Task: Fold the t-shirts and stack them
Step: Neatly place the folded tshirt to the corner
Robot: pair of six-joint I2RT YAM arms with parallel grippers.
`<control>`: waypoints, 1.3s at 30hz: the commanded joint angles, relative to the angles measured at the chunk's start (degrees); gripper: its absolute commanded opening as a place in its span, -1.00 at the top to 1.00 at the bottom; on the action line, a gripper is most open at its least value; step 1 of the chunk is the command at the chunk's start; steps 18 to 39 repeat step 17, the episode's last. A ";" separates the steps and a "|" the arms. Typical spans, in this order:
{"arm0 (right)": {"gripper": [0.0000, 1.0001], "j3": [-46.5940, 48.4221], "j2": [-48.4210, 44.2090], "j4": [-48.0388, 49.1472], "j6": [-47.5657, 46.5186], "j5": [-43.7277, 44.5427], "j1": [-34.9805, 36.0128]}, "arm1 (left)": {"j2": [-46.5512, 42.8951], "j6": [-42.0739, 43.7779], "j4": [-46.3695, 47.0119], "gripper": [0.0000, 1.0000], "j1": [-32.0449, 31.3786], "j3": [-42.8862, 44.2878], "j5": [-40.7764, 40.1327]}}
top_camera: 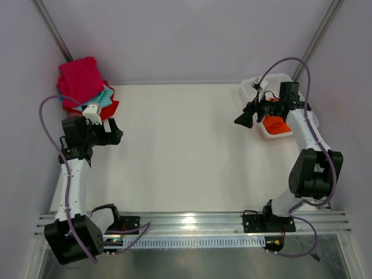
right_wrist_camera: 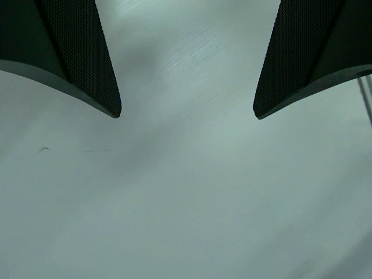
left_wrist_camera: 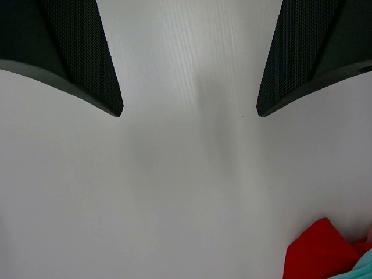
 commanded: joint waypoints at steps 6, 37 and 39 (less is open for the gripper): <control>-0.99 2.85 0.91 -19.15 -21.79 -10.26 7.15 | -1.34 0.52 0.18 -0.99 0.18 1.13 2.52; -0.99 4.08 3.02 -20.64 -22.77 -10.26 7.51 | -0.82 1.23 0.01 -0.98 0.27 1.13 3.67; -0.99 4.08 3.02 -20.64 -22.77 -10.26 7.51 | -0.82 1.23 0.01 -0.98 0.27 1.13 3.67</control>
